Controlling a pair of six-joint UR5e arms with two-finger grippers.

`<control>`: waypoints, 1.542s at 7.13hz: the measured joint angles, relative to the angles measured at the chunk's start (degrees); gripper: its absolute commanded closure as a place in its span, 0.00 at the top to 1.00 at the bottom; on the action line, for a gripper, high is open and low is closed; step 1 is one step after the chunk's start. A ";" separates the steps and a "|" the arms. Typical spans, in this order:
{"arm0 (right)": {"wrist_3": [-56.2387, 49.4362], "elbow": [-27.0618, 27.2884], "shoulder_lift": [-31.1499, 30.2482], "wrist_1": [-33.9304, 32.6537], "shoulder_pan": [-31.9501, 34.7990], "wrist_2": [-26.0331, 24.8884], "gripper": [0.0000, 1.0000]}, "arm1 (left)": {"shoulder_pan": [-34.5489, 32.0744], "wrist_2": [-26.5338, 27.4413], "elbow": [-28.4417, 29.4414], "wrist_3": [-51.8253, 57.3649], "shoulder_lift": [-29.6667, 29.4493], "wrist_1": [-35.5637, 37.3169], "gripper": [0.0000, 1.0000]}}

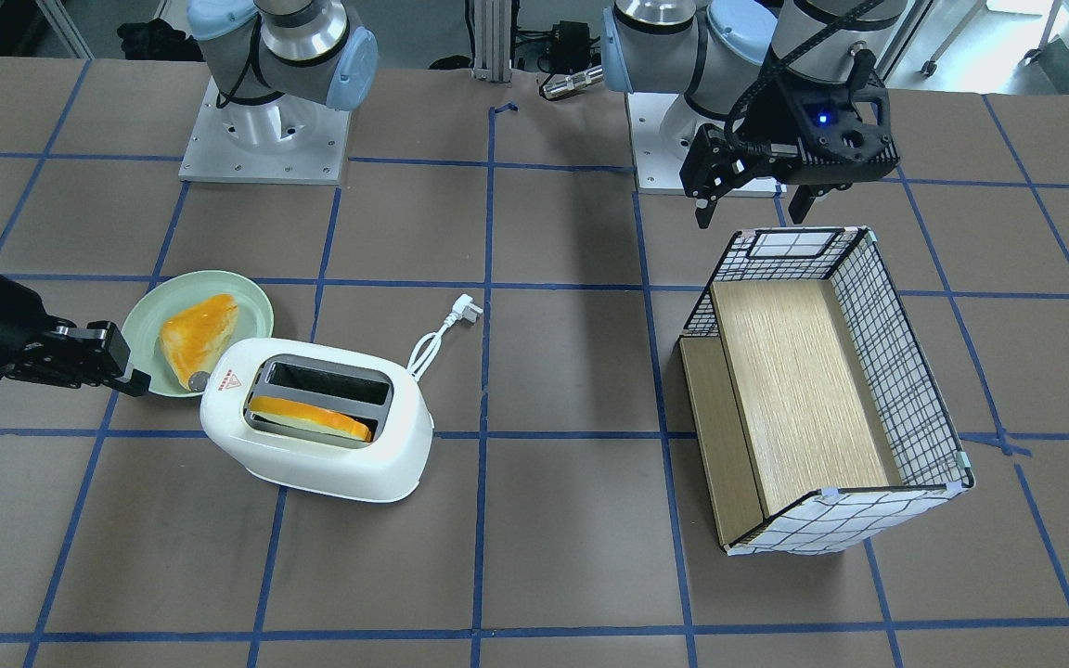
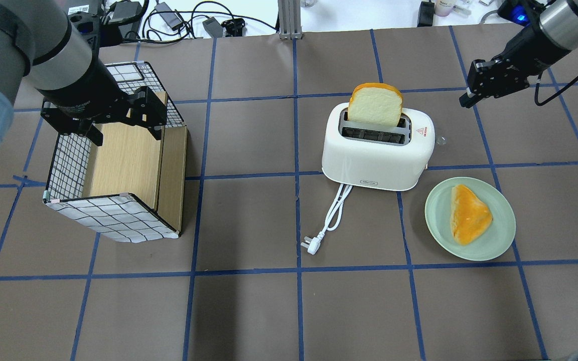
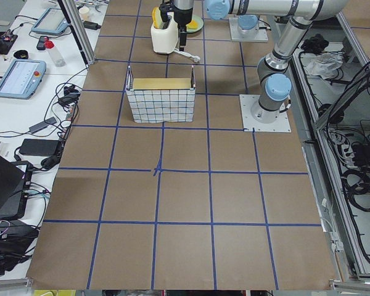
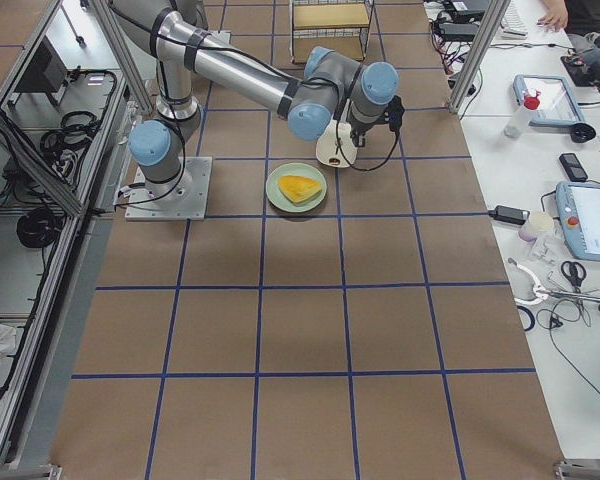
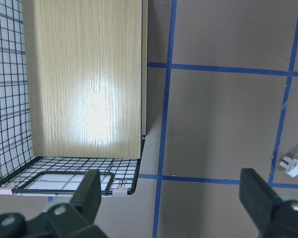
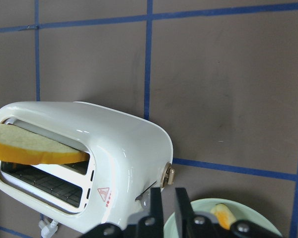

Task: Press toaster with right arm
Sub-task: 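Move the right gripper down to the lever on the toaster's side, then position the right gripper fingers on top of the toaster lever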

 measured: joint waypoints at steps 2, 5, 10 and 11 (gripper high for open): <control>-0.05 2.24 0.04 0.05 -1.00 1.10 0.07 | 0.00 0.00 0.00 0.00 -0.04 0.00 1.00; -0.08 5.16 -0.01 0.29 -1.23 6.40 0.06 | 0.00 0.00 0.00 0.00 -0.05 0.00 1.00; -0.24 6.02 0.04 0.20 -1.24 5.37 0.07 | 0.00 0.00 0.00 0.00 0.01 0.00 1.00; -0.32 6.11 0.07 0.20 -1.24 4.99 0.07 | 0.00 0.00 0.00 0.00 0.00 0.00 1.00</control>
